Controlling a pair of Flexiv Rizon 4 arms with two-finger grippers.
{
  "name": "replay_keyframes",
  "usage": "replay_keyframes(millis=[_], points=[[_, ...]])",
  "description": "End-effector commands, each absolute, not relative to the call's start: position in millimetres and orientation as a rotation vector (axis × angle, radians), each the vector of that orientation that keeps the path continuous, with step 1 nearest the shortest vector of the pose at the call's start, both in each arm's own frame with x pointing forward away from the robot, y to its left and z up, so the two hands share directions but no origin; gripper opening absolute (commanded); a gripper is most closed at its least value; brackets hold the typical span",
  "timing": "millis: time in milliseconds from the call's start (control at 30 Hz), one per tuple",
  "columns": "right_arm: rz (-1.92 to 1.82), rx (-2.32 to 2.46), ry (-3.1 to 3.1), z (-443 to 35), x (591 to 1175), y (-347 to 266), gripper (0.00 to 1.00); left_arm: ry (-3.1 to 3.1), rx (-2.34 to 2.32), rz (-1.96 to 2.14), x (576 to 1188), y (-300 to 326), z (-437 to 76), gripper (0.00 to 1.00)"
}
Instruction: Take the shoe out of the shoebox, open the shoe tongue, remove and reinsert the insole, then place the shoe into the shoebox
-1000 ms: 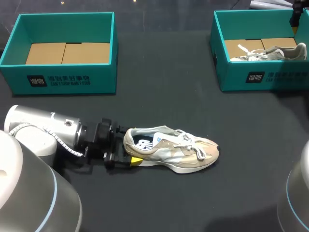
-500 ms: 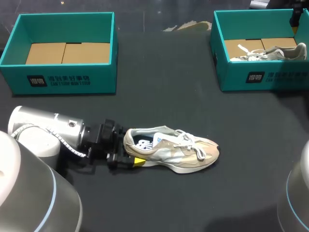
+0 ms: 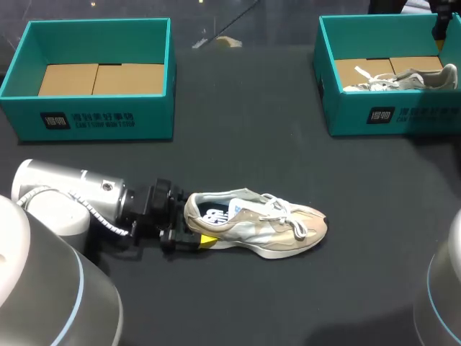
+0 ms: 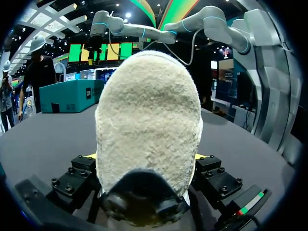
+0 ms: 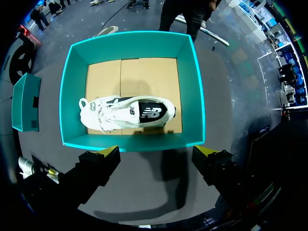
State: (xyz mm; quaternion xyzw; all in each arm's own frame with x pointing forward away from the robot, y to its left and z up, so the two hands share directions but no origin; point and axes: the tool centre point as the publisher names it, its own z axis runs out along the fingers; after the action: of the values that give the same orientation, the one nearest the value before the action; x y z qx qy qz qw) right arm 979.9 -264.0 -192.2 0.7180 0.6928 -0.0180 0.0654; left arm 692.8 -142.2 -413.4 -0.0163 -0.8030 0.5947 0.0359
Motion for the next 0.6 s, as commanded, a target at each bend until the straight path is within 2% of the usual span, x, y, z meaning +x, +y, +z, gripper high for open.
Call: replay_keyframes(millis=[33, 600], points=[[-0.055, 2.167, 2.09, -192.2, 979.9, -263.7, 1.0, -2.468, -0.043, 1.827, 691.1, -140.9, -413.8, 0.0], [-0.055, 2.167, 2.09, -192.2, 979.9, -263.7, 1.0, -2.459, -0.029, 1.828, 691.8, -140.3, -413.9, 0.0]])
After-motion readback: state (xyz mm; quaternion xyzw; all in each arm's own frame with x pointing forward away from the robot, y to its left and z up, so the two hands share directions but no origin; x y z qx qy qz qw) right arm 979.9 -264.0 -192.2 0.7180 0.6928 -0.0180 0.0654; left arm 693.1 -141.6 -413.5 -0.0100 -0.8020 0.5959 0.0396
